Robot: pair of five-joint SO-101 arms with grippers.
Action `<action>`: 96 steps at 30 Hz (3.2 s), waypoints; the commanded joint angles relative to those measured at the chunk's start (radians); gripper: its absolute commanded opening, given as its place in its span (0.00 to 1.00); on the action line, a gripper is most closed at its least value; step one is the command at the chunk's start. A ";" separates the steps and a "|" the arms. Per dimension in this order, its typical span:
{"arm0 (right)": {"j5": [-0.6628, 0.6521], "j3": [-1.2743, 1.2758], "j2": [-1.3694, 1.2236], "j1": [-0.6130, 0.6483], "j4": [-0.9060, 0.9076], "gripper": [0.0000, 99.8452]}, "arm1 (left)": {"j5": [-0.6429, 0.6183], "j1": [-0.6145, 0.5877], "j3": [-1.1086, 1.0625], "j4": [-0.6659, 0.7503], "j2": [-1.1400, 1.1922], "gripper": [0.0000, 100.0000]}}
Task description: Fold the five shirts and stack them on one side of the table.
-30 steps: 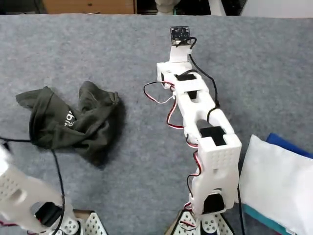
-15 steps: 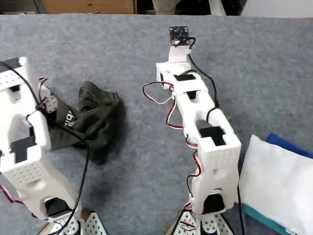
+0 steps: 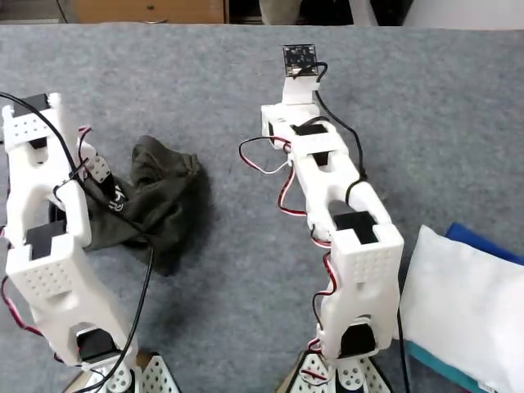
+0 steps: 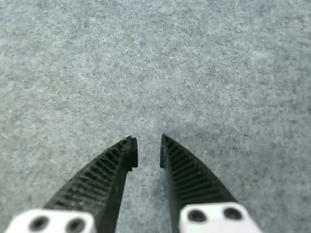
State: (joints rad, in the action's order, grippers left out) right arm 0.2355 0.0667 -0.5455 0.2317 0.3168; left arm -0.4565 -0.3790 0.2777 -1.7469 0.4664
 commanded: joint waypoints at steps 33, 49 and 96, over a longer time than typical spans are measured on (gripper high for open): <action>-0.181 -0.134 0.074 0.166 0.275 0.10 | 0.514 -0.601 -0.144 -0.011 -0.740 0.02; -0.261 -0.840 -0.186 0.648 1.049 0.17 | 0.993 -1.013 -0.545 0.157 -0.757 0.02; -0.287 -0.601 0.079 0.306 1.464 0.00 | 1.057 -0.760 -1.036 0.566 -0.750 0.02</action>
State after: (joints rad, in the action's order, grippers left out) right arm -0.0207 -0.7894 -0.6759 0.6306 1.7683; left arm 0.5976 -1.1799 -0.7702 -1.1469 -0.2578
